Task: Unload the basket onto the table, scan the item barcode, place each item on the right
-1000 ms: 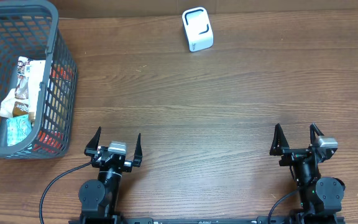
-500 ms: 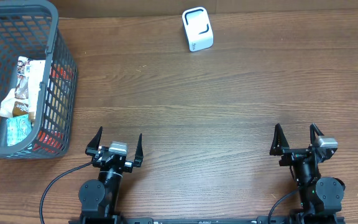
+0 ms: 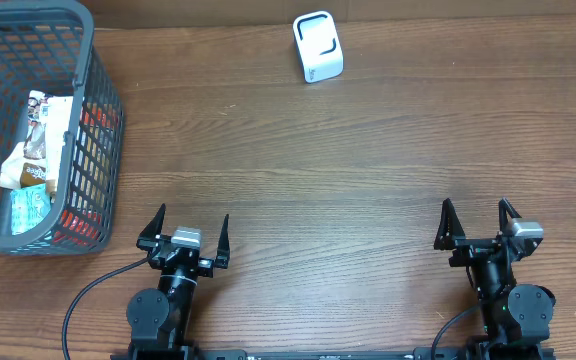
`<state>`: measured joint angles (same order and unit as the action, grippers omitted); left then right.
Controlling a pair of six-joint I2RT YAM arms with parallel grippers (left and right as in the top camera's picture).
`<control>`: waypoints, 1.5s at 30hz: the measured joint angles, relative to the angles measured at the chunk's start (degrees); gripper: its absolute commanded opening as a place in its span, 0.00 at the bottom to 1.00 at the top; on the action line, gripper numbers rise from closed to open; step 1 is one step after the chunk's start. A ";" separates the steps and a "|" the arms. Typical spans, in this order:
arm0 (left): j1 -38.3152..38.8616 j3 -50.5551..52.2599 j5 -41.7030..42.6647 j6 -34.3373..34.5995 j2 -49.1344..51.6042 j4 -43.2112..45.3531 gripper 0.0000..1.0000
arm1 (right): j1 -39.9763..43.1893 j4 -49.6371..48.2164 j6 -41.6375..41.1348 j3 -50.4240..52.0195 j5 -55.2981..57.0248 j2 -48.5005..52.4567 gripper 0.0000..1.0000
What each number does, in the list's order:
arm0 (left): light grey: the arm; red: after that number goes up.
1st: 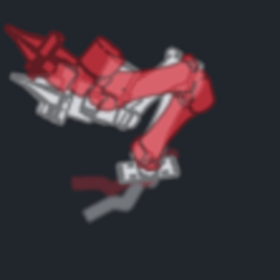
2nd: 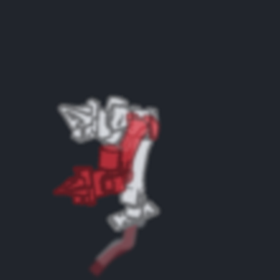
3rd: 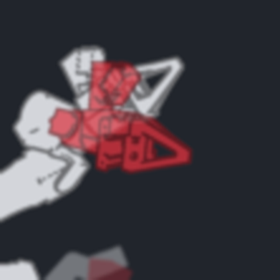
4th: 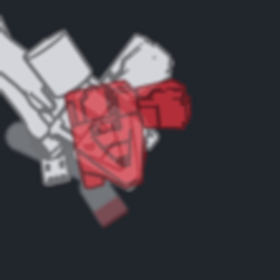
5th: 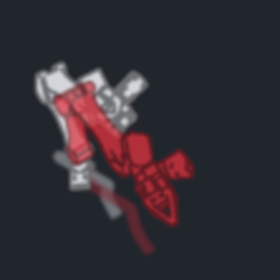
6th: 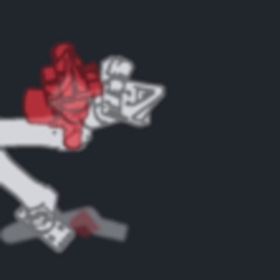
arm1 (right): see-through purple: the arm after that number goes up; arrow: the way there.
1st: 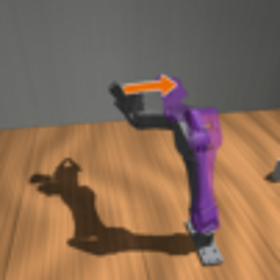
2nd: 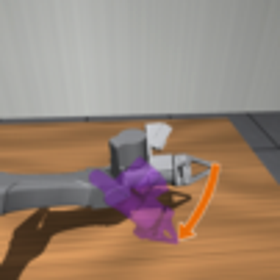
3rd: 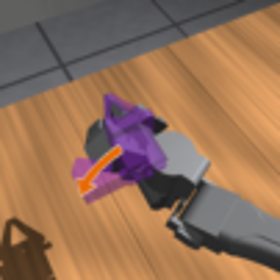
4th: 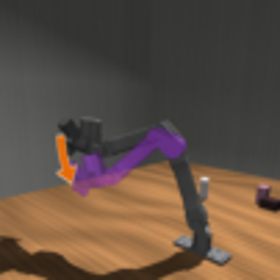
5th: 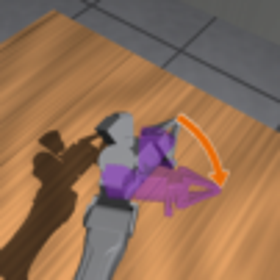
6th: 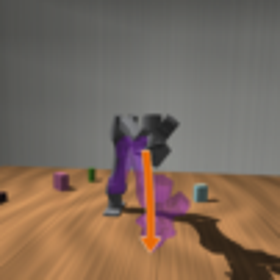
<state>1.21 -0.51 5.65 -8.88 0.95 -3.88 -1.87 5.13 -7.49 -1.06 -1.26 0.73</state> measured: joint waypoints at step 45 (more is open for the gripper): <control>0.00 -27.12 1.03 5.16 36.30 -0.31 0.99 | 0.00 3.89 1.33 -3.69 1.22 0.00 1.00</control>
<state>1.21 -27.64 6.68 -3.73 37.26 -4.19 -1.87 9.02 -6.15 -4.75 -0.03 0.73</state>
